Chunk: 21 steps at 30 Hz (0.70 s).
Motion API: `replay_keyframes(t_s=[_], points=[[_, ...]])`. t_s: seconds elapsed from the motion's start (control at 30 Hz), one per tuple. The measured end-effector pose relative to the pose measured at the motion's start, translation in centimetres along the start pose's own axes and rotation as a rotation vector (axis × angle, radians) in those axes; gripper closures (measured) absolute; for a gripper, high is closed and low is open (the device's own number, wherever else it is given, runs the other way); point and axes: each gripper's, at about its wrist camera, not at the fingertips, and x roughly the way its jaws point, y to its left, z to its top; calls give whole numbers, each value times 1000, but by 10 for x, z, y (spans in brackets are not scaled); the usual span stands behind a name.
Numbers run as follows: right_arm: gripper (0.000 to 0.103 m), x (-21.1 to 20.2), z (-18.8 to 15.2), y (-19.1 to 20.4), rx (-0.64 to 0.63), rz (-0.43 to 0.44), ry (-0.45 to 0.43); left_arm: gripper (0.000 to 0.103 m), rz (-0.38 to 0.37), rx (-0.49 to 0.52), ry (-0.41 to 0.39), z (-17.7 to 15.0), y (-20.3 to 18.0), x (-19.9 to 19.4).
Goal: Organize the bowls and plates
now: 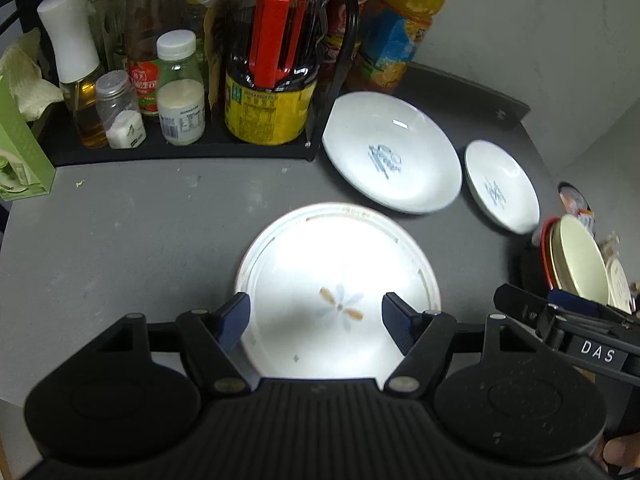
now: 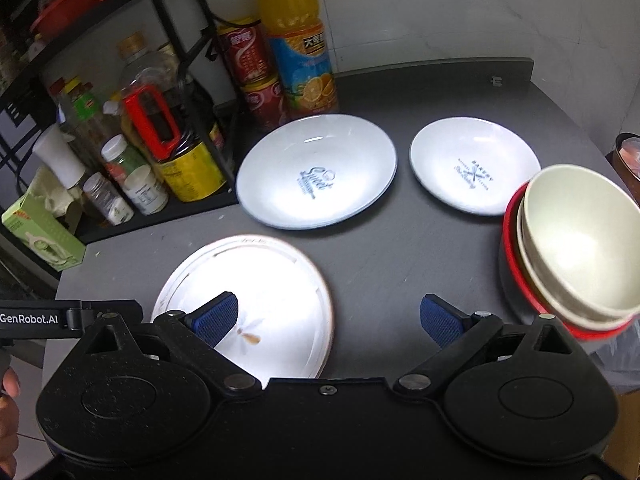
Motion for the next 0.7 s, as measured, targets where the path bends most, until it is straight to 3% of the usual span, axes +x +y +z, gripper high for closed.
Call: replay_keyframes(t_s=[0.4, 0.53, 0.7], points=[[5, 34, 53, -31, -87, 14, 48, 32, 42, -126, -10, 33, -28, 26], [5, 46, 68, -36, -99, 77, 59, 32, 51, -171, -11, 40, -34, 37], [8, 61, 86, -38, -131, 85, 42, 32, 63, -246, -29, 51, -34, 48]])
